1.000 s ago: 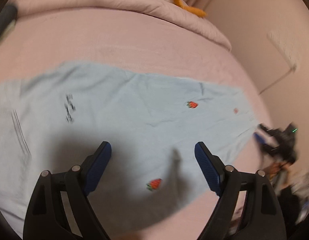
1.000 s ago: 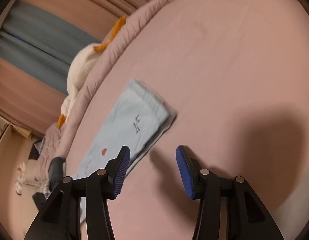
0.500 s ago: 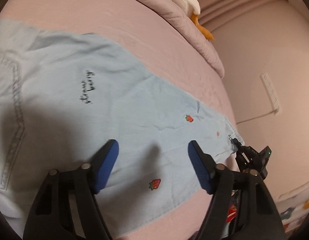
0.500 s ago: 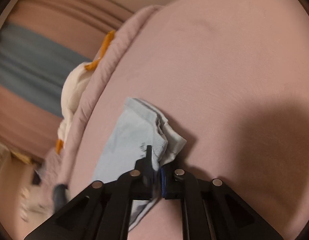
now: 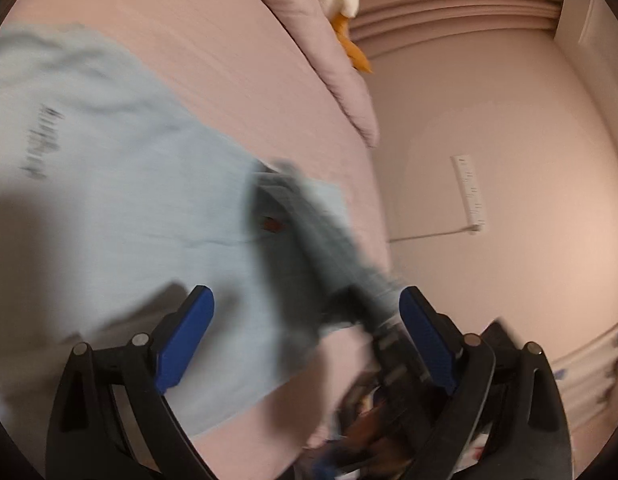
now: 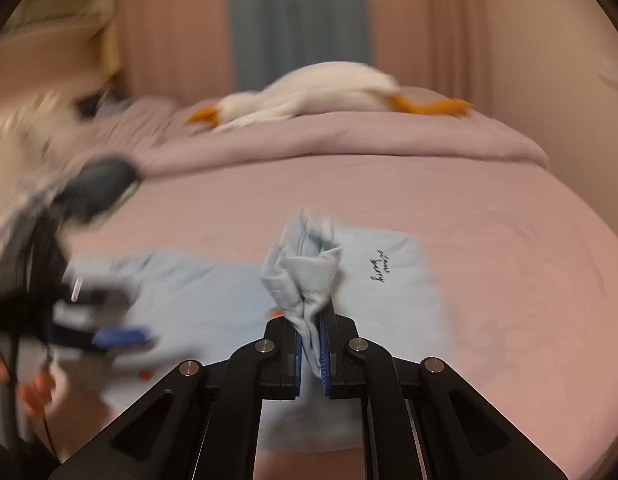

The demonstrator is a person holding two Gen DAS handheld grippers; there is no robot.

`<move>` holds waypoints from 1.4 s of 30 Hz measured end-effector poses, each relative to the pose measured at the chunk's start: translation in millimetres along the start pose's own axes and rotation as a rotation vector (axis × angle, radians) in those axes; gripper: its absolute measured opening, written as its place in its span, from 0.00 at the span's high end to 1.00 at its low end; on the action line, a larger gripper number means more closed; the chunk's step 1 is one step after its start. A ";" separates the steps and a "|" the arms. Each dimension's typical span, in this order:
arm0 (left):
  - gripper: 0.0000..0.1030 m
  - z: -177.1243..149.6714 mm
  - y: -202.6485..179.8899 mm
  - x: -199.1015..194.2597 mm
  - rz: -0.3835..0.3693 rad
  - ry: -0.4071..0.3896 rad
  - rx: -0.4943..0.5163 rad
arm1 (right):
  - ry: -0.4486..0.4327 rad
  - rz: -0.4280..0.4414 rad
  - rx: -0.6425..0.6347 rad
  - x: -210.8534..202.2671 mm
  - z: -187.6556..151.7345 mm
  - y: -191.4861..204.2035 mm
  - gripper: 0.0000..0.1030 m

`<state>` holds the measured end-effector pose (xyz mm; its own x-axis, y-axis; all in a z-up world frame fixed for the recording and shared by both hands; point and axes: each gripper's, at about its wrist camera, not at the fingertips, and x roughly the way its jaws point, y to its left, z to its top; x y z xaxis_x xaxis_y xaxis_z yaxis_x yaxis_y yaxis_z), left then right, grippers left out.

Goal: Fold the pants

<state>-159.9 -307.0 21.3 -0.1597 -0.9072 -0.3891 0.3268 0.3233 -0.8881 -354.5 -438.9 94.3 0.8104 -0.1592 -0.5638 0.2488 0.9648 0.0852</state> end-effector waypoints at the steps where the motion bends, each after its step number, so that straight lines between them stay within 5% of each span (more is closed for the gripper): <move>1: 0.08 1.2 1.4 5.4 -0.011 0.007 -0.010 | 0.014 0.002 -0.041 6.4 -6.5 15.1 0.91; 6: 0.17 11.3 14.4 17.6 -0.060 0.020 -0.089 | 0.035 0.009 -0.193 19.3 -26.6 66.6 0.91; 8: 0.59 15.0 11.1 10.4 -0.038 -0.003 -0.060 | 0.030 0.016 -0.257 20.9 -27.9 82.1 0.91; 10: 0.87 16.3 9.6 -0.9 0.008 -0.022 -0.011 | 0.025 0.013 -0.311 19.5 -29.7 93.7 0.91; 11: 0.90 16.3 8.6 -8.8 0.038 -0.038 0.022 | 0.022 0.011 -0.326 20.7 -29.8 98.0 0.91; 19: 0.92 19.0 16.7 -62.0 0.187 -0.137 0.151 | -0.022 0.083 -0.422 32.0 -14.1 134.5 0.91; 22: 0.90 16.0 27.8 -64.8 0.313 -0.132 0.195 | 0.006 0.110 -0.442 44.6 -17.2 148.8 0.91; 24: 0.79 12.4 40.6 -59.1 0.424 -0.097 0.202 | 0.030 0.126 -0.450 54.7 -21.5 155.5 0.91; 27: 0.73 10.5 45.1 -70.1 0.416 -0.104 0.203 | 0.167 0.154 -0.443 77.5 -33.7 160.8 0.73; 28: 0.66 10.9 44.4 -73.2 0.422 -0.106 0.206 | 0.190 0.159 -0.427 80.4 -35.6 159.2 0.72; 31: 0.46 13.3 36.0 -86.8 0.459 -0.152 0.228 | 0.188 0.265 -0.349 67.3 -25.4 143.8 0.45; 34: 0.42 14.2 25.5 -99.4 0.448 -0.198 0.235 | 0.163 0.366 -0.221 47.2 -8.9 114.7 0.45; 39: 0.48 8.8 -3.7 -79.1 0.362 -0.163 0.289 | 0.079 0.231 -0.036 25.6 9.6 53.6 0.45; 42: 0.70 4.2 -21.3 -42.6 0.350 -0.100 0.340 | 0.125 0.061 0.004 37.0 7.8 23.6 0.46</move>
<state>-156.2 -276.4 57.8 0.0988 -0.7868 -0.6093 0.6327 0.5223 -0.5718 -314.5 -423.6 81.8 0.7515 -0.0731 -0.6556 0.2040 0.9709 0.1257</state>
